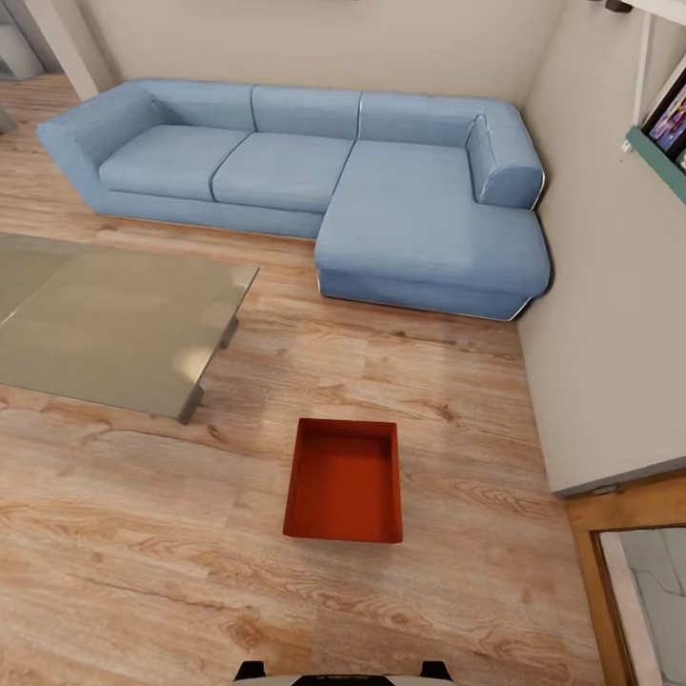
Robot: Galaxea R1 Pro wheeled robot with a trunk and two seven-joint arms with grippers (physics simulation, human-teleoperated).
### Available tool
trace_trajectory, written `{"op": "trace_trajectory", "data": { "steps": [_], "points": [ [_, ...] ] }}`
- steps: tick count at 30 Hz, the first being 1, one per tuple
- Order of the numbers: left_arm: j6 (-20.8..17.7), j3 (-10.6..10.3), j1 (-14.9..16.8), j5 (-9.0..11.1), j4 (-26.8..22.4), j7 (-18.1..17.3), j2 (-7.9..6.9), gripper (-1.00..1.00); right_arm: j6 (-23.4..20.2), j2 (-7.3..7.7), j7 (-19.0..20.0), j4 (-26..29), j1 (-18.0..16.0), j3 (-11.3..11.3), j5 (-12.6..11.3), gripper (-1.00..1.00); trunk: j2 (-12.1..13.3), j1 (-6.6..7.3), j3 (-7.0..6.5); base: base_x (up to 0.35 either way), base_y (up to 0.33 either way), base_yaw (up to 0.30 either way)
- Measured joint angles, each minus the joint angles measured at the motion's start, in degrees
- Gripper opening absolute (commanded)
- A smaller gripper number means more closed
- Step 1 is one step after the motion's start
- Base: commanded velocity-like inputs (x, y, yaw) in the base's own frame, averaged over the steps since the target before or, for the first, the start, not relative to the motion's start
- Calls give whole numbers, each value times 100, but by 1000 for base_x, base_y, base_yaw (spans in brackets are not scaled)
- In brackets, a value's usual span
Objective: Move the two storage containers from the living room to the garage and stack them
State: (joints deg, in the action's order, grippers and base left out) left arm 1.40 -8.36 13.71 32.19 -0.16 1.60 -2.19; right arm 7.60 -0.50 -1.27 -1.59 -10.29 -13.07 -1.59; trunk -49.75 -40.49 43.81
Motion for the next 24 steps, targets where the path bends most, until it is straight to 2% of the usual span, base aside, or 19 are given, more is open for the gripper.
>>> {"op": "trace_trajectory", "data": {
  "steps": [2,18,24],
  "points": [
    [2,2,0,0,0,0,0,100,0,0,0,0,-1,0,3,100,-80,-44,36,0,0,0],
    [0,5,0,0,0,0,6,100,-6,0,3,0,-2,-25,14,100,-82,-45,37,0,0,0],
    [-1,2,0,0,0,0,8,100,-1,7,7,0,-2,-28,9,100,-321,-176,144,0,0,0]
  ]
}}
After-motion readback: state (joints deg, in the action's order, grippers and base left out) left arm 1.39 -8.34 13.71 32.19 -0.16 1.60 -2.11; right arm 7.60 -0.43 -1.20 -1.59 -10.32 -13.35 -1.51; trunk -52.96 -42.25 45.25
